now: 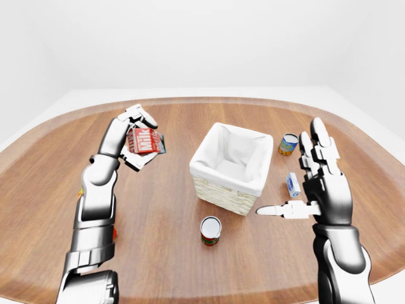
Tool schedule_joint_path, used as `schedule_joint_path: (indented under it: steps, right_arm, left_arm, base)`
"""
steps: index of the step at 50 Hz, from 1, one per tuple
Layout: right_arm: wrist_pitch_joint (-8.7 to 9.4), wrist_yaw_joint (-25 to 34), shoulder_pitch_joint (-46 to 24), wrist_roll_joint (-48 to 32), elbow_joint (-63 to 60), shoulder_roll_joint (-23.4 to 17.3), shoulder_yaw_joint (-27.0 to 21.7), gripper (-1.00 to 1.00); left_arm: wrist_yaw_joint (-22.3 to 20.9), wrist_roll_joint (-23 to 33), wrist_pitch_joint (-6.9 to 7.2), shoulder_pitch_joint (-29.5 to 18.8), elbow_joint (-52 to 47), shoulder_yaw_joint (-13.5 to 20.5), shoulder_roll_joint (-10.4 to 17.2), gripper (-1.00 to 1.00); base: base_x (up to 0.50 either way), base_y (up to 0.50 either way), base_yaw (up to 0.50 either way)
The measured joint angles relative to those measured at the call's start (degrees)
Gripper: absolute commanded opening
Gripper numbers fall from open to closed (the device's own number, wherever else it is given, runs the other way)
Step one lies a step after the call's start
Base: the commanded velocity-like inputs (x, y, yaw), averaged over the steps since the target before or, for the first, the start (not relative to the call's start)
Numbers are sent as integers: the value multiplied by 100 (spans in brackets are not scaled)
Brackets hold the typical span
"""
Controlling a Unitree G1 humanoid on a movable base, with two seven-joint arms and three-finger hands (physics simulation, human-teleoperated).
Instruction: Pick the milk and place it in the basket.
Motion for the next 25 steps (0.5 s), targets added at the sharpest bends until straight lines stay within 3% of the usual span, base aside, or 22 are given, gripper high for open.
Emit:
schedule_joint_path:
  steps: [20, 25]
  right_arm:
    - [18, -5, -18, -5, 13, -6, 8, 100]
    - [24, -6, -22, -3, 12, -7, 9, 100]
  left_arm:
    - [-227, 54, 535, -331, -628, -143, -120, -100]
    - [-271, 94, 535, -428, -790, -202, -174, -100]
  base:
    - [0, 0, 0]
    - [0, 0, 0]
